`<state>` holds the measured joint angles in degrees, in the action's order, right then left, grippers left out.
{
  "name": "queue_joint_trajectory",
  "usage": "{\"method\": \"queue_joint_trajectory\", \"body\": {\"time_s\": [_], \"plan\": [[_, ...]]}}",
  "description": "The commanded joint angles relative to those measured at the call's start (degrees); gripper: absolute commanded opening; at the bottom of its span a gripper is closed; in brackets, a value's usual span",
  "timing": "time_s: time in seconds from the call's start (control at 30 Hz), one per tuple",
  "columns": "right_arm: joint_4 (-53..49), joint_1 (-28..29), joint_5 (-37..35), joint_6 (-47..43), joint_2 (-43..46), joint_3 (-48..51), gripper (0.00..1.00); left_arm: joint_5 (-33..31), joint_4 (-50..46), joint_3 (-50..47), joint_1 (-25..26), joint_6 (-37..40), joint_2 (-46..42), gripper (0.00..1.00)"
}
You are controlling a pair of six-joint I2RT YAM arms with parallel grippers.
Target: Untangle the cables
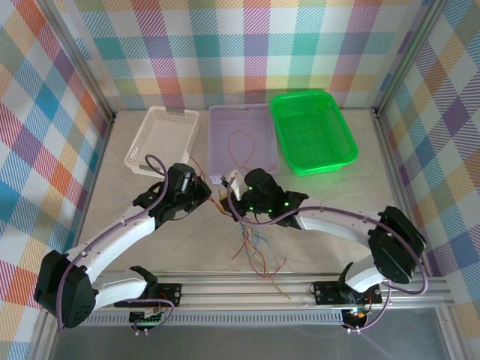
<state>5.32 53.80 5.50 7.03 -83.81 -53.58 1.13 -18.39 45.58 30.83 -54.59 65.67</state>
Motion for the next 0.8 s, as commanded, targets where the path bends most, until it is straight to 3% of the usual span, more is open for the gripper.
{"method": "queue_joint_trajectory", "body": {"time_s": [0.0, 0.1, 0.3, 0.5, 0.77], "plan": [[0.06, -1.47, -0.40, -0.70, 4.34, 1.55, 0.00, -1.35, -1.05, -0.19, -0.51, 0.61, -1.03, 0.00], [-0.97, -2.03, -1.77, -1.08, 6.82, 2.51, 0.00, -1.13, -0.86, -0.32, -0.59, 0.69, -0.74, 0.00], [-6.56, -6.62, -12.30, -1.40, 18.42, 3.67, 0.00, -2.31, -2.89, -0.56, -1.48, 2.79, -1.85, 0.00], [-17.97, -17.83, -13.85, -1.52, 29.21, -2.50, 0.00, -0.62, -3.00, -3.31, -5.14, 4.53, -2.19, 0.00], [-30.44, -22.87, -21.39, -4.65, 31.72, -15.18, 0.00, -0.28, -3.97, -5.32, -8.68, 7.08, -3.05, 0.00]]}}
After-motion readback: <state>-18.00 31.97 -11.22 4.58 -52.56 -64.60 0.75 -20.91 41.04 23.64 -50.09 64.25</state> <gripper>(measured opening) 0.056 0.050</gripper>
